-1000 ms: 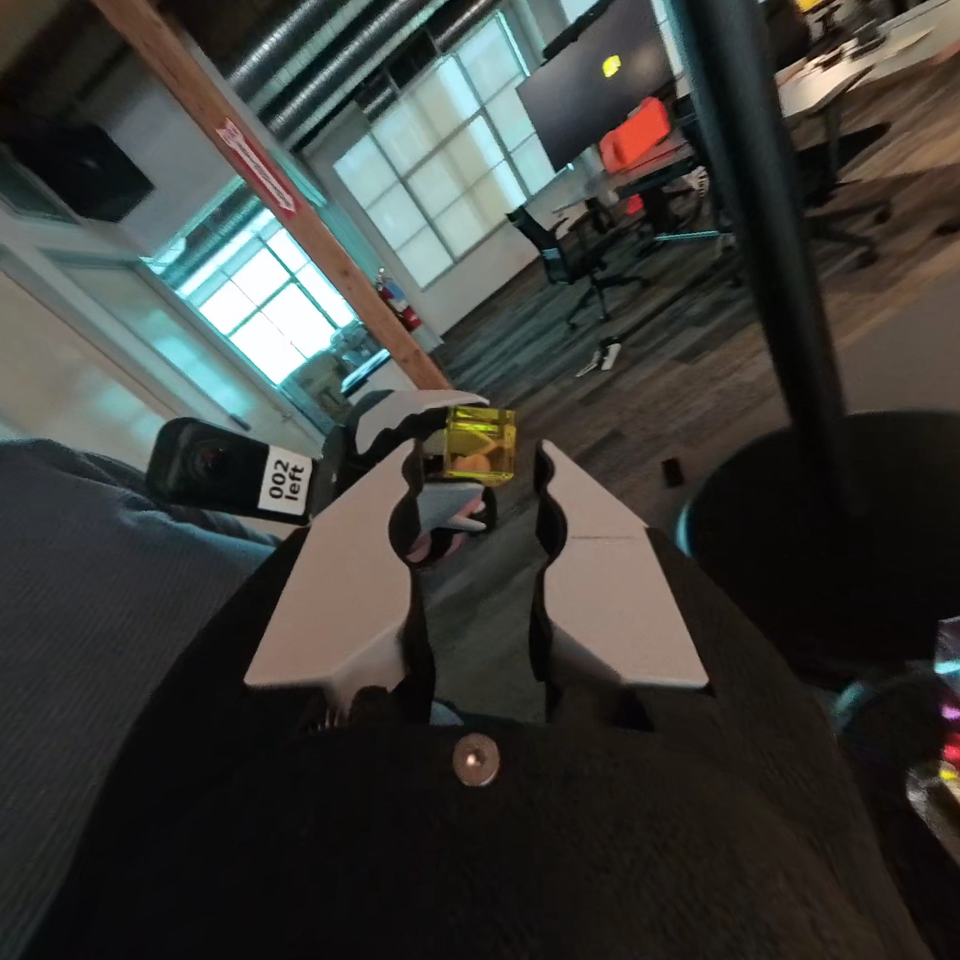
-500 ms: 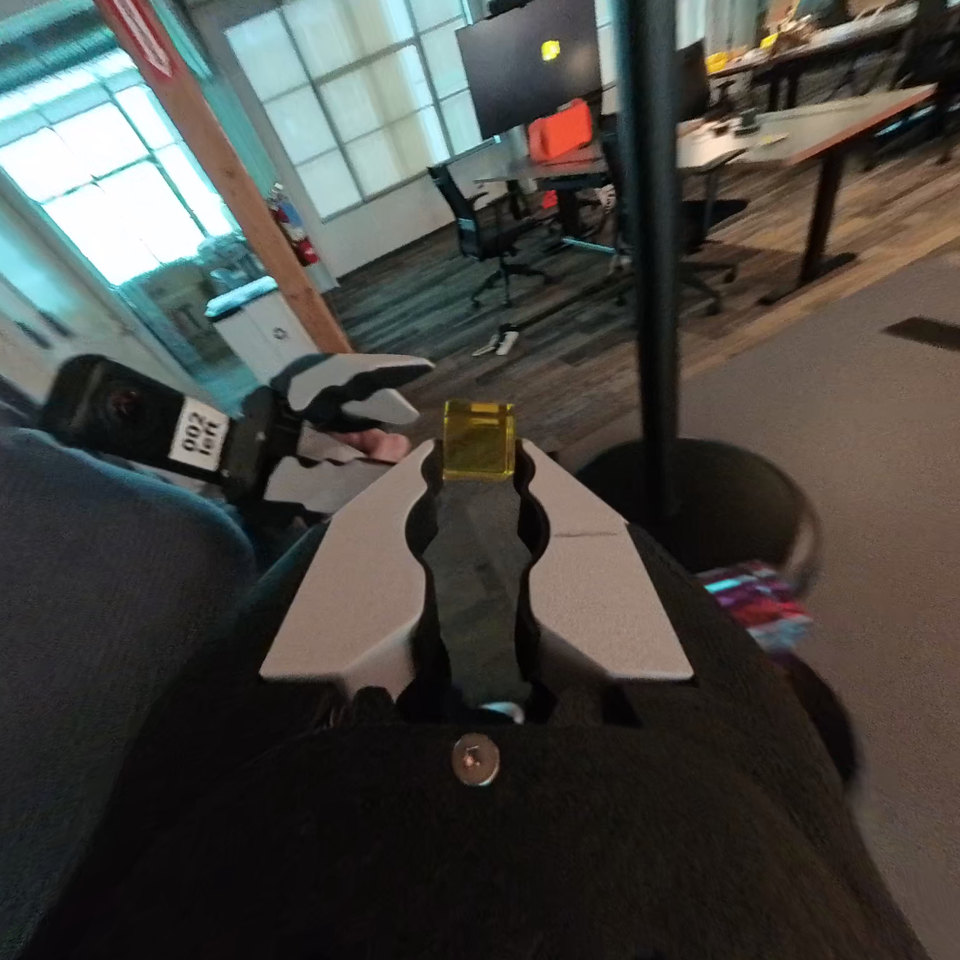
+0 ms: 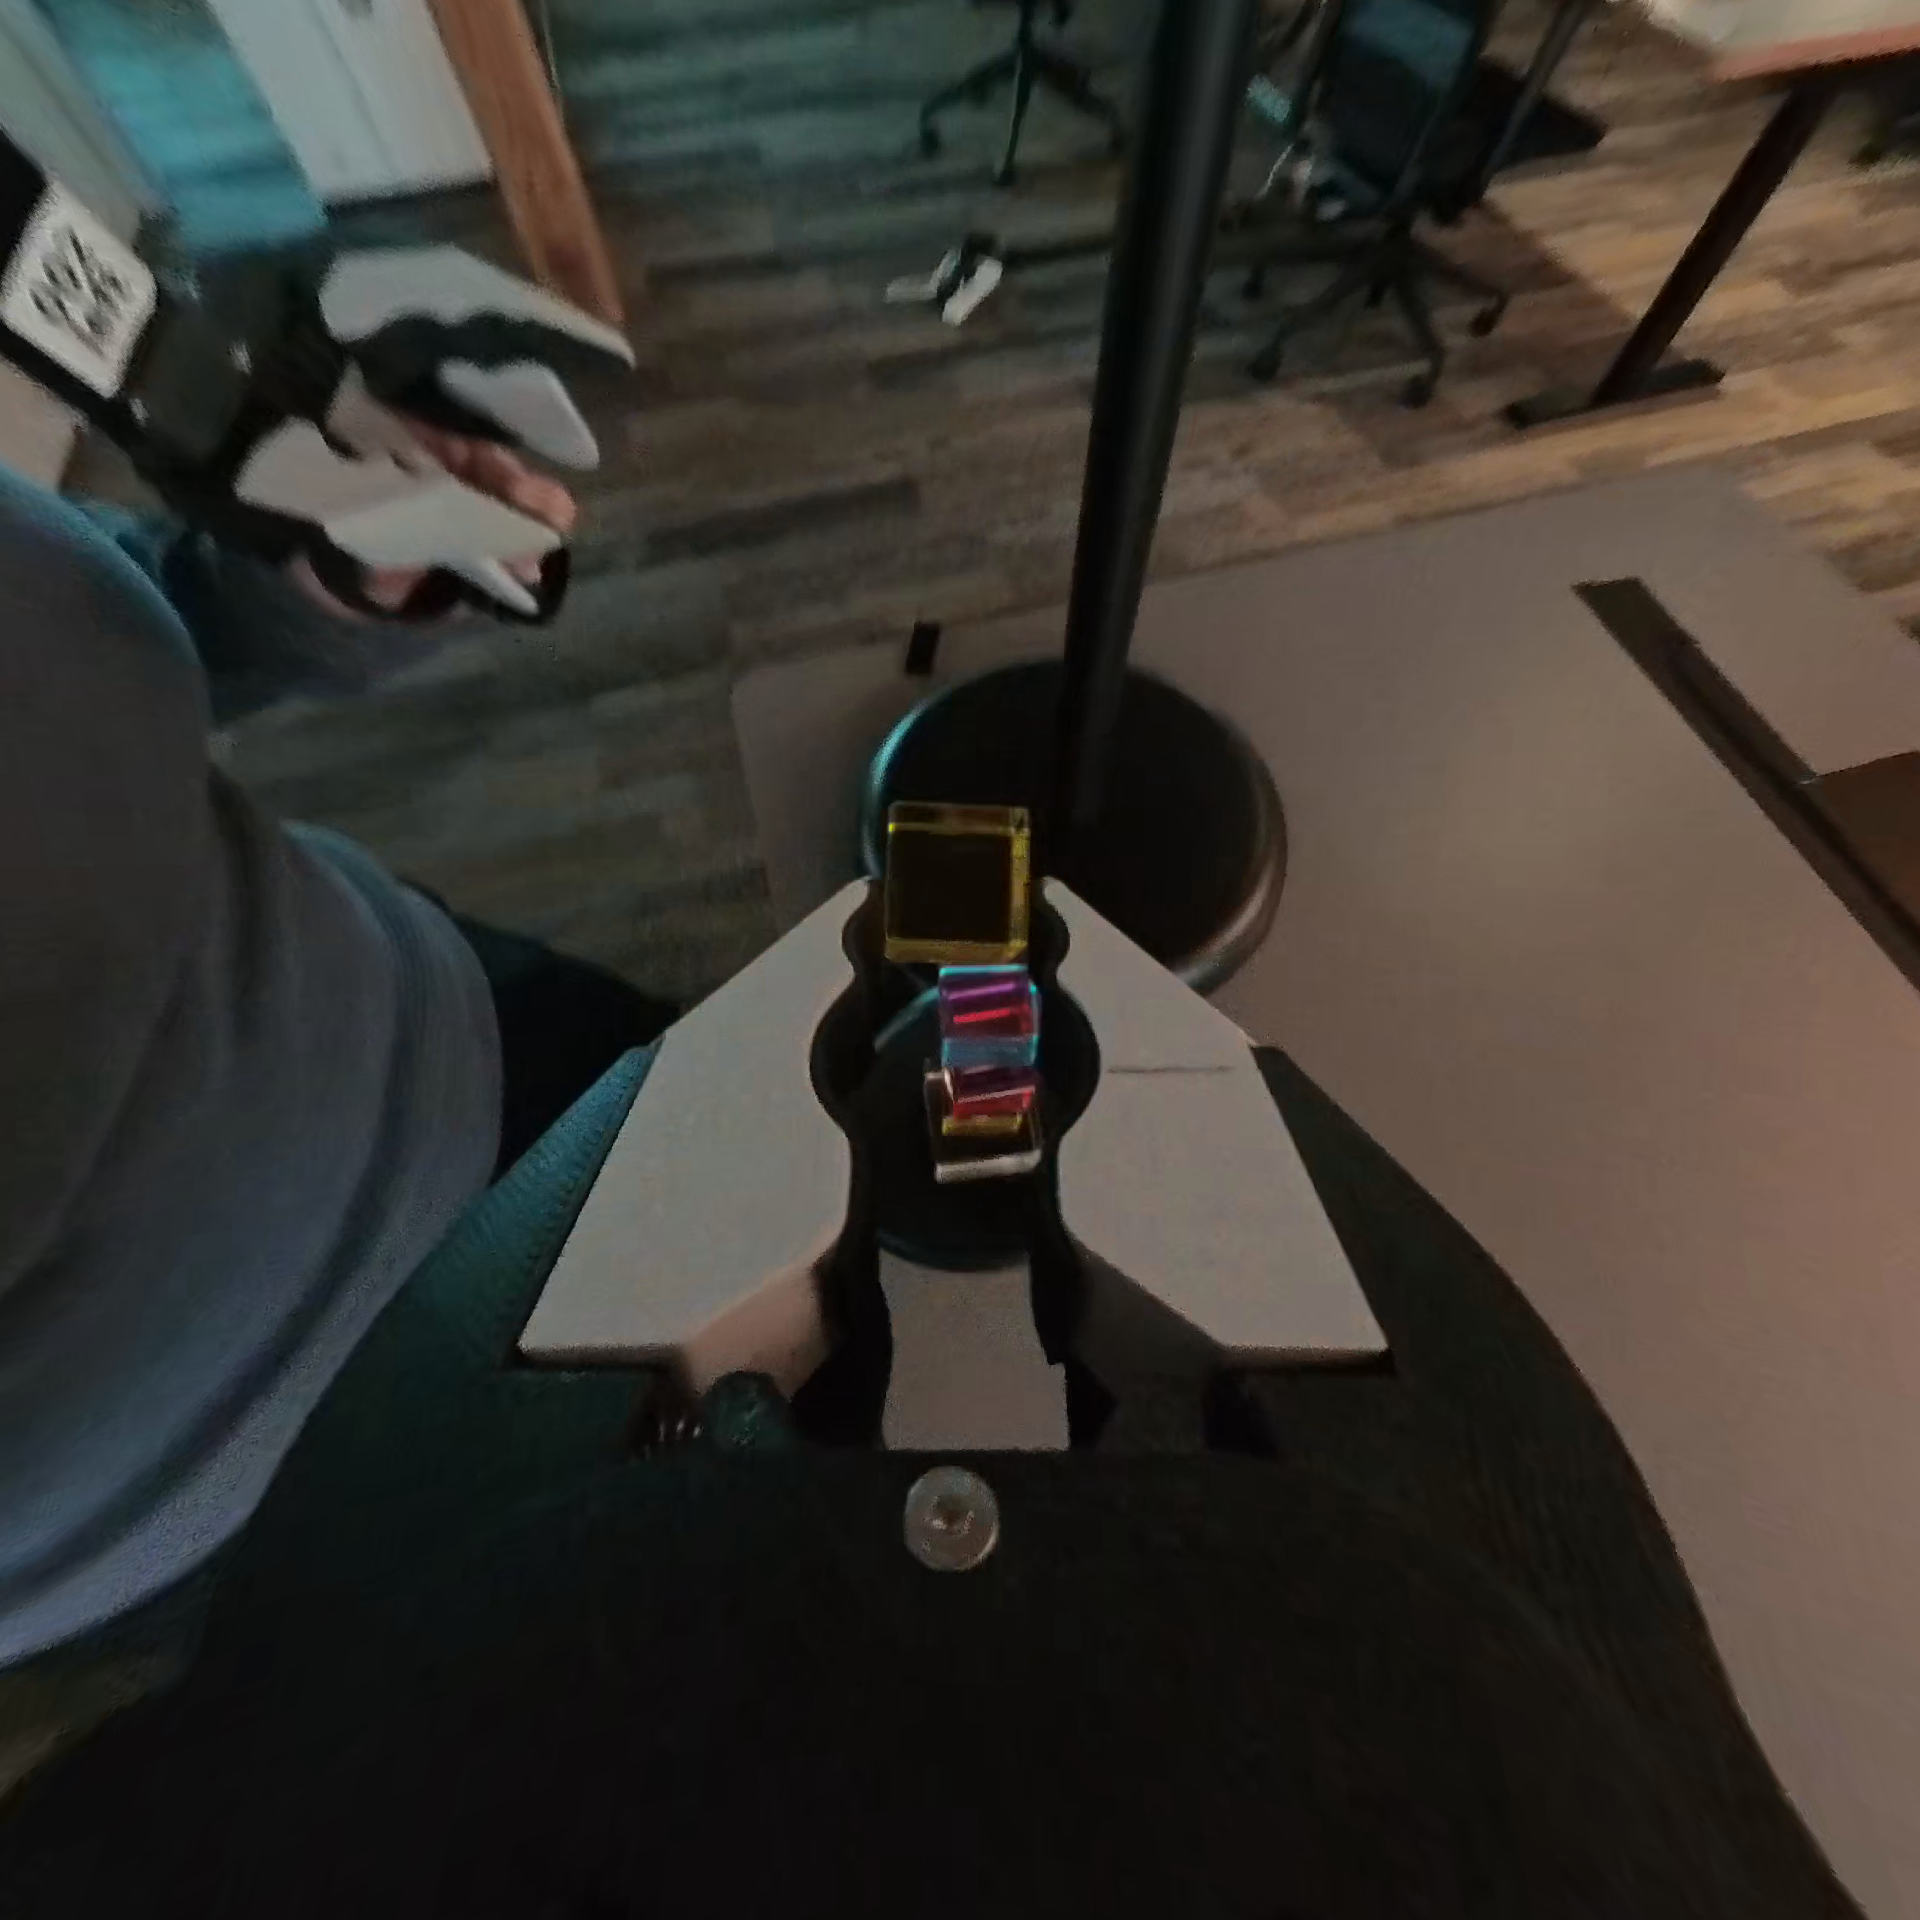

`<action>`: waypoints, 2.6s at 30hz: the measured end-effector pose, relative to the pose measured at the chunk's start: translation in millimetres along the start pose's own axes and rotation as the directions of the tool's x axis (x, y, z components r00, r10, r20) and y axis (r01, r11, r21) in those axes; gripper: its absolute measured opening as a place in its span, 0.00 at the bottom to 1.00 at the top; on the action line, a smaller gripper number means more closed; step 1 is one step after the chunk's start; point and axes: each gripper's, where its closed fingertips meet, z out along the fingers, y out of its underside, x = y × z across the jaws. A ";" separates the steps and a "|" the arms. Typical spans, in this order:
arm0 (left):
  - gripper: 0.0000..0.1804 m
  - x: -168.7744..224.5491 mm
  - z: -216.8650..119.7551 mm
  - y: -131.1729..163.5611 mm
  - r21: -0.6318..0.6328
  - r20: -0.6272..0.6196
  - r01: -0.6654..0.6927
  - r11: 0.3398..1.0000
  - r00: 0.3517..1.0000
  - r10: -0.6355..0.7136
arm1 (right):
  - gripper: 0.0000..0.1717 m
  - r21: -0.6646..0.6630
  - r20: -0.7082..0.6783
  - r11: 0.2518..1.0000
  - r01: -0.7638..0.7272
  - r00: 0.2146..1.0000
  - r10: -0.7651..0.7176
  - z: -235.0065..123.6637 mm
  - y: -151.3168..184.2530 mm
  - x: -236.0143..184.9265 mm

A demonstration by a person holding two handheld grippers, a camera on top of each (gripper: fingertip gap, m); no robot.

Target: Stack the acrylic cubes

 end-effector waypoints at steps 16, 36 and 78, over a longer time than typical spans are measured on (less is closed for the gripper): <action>0.27 -7.1 -11.1 11.6 -0.041 0.012 0.067 0.997 0.998 -0.066 | 0.14 -0.217 0.067 0.974 0.058 0.997 -0.044 19.3 25.9 6.4; 0.26 -4.3 -11.6 13.8 -0.054 0.004 0.081 0.995 0.997 -0.080 | 0.14 -0.211 0.073 0.975 0.075 0.995 -0.061 22.0 29.1 8.7; 0.26 37.4 7.8 44.4 -0.141 -0.238 0.318 0.937 0.908 -0.344 | 0.32 0.400 -0.661 0.901 0.169 0.734 0.156 -10.6 66.0 -29.9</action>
